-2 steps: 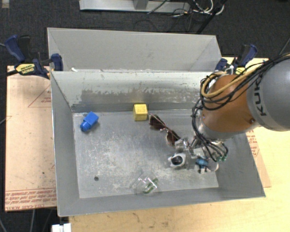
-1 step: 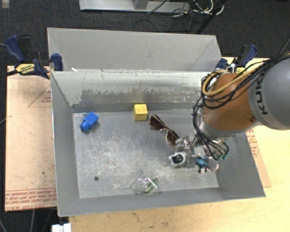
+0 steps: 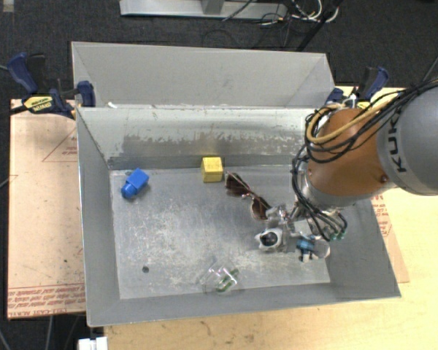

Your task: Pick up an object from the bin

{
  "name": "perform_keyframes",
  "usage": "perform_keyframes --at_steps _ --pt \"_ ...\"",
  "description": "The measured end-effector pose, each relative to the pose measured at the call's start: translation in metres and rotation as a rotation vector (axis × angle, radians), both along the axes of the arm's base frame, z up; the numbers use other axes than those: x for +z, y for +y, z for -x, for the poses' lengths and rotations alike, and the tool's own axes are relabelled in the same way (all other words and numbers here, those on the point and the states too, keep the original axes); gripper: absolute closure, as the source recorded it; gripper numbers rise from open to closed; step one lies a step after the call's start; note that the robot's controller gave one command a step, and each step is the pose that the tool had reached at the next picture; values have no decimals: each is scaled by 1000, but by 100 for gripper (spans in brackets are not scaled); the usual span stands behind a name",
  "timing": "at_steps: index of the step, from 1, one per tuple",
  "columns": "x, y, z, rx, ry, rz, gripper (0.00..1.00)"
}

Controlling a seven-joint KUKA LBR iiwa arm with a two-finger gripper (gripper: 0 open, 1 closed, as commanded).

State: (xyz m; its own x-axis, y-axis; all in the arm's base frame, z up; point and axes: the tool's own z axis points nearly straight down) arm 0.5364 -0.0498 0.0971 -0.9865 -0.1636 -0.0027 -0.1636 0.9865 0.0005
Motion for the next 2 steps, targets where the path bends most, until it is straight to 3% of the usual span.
perform_keyframes --at_steps 2 --pt "32 1 2 0 11 -1 100"
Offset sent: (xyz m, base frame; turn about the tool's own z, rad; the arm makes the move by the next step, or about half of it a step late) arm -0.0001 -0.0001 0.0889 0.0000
